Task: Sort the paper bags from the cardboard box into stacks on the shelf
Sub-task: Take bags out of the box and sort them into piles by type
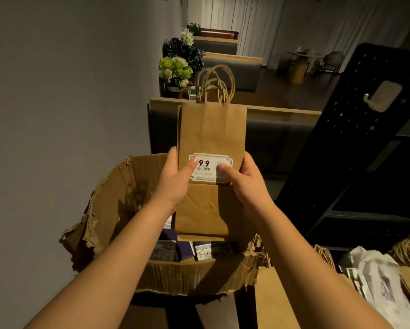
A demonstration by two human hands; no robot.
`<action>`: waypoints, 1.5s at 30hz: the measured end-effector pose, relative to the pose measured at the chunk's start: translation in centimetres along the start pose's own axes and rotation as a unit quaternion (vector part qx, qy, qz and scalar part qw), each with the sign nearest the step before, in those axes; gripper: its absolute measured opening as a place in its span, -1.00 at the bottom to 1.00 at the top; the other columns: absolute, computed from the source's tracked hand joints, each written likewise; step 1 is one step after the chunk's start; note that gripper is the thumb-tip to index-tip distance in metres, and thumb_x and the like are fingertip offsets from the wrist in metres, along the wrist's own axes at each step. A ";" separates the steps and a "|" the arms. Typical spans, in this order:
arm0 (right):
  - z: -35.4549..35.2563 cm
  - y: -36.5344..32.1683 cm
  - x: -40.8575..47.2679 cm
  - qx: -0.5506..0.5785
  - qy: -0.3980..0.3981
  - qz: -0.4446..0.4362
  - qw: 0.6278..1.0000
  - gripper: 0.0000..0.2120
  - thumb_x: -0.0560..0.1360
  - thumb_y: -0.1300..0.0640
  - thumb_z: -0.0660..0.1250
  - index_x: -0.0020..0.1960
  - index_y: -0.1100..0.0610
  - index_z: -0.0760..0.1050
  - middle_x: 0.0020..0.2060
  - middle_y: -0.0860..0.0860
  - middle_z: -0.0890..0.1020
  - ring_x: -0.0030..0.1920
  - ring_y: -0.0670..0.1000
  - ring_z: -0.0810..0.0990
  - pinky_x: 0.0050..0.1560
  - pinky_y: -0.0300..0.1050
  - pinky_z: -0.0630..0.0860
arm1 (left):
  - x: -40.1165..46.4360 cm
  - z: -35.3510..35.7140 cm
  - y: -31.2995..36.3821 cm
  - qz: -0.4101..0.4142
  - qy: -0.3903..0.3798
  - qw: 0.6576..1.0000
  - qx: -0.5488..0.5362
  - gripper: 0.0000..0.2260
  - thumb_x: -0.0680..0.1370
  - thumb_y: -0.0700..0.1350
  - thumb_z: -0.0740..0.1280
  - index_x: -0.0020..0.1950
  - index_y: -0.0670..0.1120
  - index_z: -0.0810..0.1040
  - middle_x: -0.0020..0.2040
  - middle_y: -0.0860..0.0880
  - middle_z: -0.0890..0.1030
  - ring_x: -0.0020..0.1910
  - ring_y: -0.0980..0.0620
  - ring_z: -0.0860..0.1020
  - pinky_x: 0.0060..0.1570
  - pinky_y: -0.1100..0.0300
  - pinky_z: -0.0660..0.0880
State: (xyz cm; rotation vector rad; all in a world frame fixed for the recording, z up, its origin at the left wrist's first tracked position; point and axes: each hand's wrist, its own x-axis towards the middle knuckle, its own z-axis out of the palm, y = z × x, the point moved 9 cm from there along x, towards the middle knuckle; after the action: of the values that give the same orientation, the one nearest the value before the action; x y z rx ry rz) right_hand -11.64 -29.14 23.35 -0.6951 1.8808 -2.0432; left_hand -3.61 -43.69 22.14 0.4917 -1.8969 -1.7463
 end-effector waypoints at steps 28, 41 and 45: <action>-1.9 9.8 -20.9 -0.022 -0.155 0.075 0.985 -0.77 0.50 0.33 0.31 0.08 0.10 0.59 -0.01 -0.07 0.70 0.08 -0.11 0.63 0.07 -0.23 0.53 | -26.0 -1.7 -15.1 -0.276 -0.005 0.956 0.095 -0.47 0.43 -0.30 0.43 0.35 -0.41 0.38 0.30 -0.25 0.46 0.39 -0.15 0.38 -0.16 0.43 0.49; -3.4 16.3 -24.0 -0.141 -0.139 0.165 0.966 -0.65 0.47 0.41 0.30 0.15 0.08 0.56 0.00 -0.09 0.67 0.06 -0.13 0.62 -0.10 -0.38 0.52 | -26.7 0.0 -16.3 -0.194 0.020 0.978 0.070 -0.54 0.48 -0.29 0.43 0.15 0.22 0.43 0.10 0.20 0.57 0.23 0.07 0.54 0.22 0.16 0.44; -3.4 15.7 -23.8 -0.099 -0.116 0.160 0.975 -0.58 0.45 0.39 0.35 0.22 0.05 0.48 0.02 -0.10 0.64 0.05 -0.21 0.60 -0.03 -0.37 0.53 | -26.3 0.0 -15.9 -0.166 0.027 0.984 0.050 -0.42 0.41 -0.24 0.52 0.27 0.17 0.36 0.11 0.25 0.54 0.10 0.36 0.51 0.08 0.40 0.43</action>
State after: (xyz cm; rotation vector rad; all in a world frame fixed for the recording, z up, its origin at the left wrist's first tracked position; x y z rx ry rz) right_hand 4.89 -15.90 3.92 -0.6011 1.9294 -1.5246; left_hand 16.33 -30.14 3.12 0.9295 -1.9569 -1.8229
